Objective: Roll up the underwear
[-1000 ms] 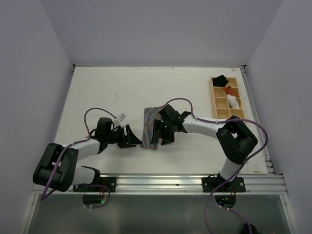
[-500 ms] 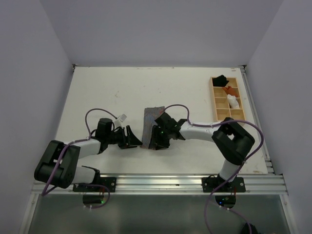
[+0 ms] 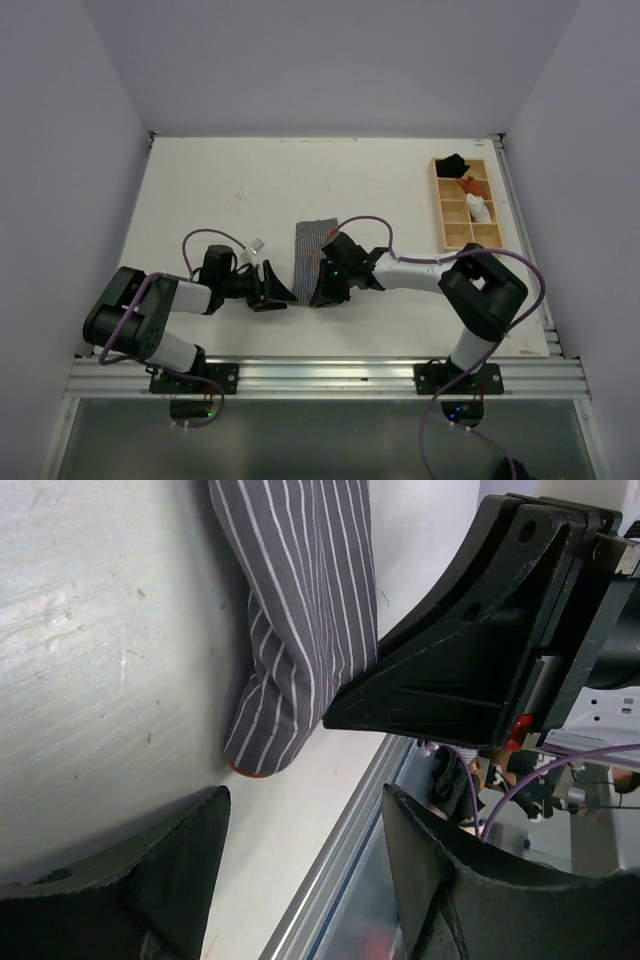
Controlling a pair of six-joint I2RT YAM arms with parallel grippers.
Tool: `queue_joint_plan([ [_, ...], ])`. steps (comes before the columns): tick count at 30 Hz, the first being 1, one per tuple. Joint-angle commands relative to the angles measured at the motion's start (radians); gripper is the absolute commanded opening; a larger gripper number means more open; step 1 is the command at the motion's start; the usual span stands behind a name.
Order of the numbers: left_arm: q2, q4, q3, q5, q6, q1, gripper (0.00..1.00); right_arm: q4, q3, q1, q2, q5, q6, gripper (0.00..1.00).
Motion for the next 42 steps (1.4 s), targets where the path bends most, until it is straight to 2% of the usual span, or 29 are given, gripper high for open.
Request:
queue_joint_plan([
  [1,0.061,0.044,0.018,-0.011,-0.008,0.005,0.68,-0.016,-0.015,-0.007,-0.058,-0.022,-0.039,0.00],
  [11,0.134,0.123,0.043,-0.025,-0.030,0.005,0.70,-0.028,0.002,-0.050,-0.092,-0.137,-0.077,0.00],
  [21,0.202,0.362,-0.002,0.003,-0.157,0.004,0.70,-0.020,0.009,-0.093,-0.112,-0.234,-0.088,0.00],
  [28,0.248,0.430,0.015,0.015,-0.205,-0.011,0.68,-0.010,0.006,-0.093,-0.091,-0.266,-0.094,0.00],
  [37,0.283,0.480,0.006,0.029,-0.219,-0.039,0.57,0.015,0.003,-0.093,-0.080,-0.277,-0.077,0.00],
  [42,0.308,0.572,-0.014,0.041,-0.284,-0.039,0.53,0.047,-0.011,-0.093,-0.078,-0.280,-0.057,0.00],
])
